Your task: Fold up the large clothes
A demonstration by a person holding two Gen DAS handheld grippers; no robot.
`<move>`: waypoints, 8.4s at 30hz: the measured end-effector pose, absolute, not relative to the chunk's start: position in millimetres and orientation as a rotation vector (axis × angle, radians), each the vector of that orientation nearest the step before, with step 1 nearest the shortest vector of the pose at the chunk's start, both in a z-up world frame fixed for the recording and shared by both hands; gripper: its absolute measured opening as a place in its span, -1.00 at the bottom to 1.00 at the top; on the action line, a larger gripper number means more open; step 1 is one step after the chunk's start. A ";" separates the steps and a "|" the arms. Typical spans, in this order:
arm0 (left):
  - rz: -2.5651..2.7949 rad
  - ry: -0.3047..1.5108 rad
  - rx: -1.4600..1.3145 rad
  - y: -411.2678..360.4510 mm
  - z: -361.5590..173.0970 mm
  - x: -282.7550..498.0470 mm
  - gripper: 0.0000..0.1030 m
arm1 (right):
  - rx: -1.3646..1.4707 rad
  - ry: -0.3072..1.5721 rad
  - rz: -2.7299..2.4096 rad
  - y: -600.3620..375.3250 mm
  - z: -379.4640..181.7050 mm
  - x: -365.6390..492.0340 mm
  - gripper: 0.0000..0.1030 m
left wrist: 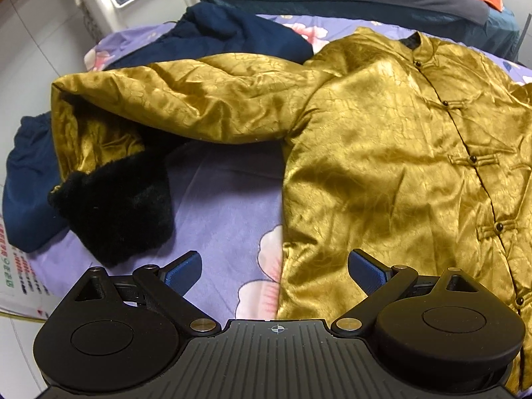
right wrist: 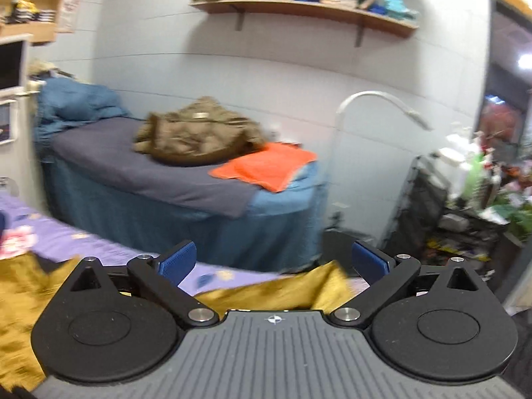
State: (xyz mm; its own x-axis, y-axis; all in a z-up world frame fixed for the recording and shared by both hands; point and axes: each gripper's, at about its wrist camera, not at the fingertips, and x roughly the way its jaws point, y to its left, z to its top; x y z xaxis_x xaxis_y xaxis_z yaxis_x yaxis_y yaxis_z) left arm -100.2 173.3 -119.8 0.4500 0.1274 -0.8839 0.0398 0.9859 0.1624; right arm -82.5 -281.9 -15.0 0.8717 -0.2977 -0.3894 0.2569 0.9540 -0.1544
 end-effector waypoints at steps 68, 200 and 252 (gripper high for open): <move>-0.093 1.259 0.115 213.4 -130.9 -181.8 1.00 | 0.182 1.236 -0.115 -253.0 -151.2 -229.7 0.27; -0.088 1.205 0.038 180.5 -150.8 -125.0 1.00 | 0.442 0.960 0.368 9.7 -76.8 2.5 -0.71; -0.450 1.201 -0.075 91.5 -130.8 8.8 1.00 | 0.458 1.107 -0.094 -127.1 -167.3 -160.8 0.57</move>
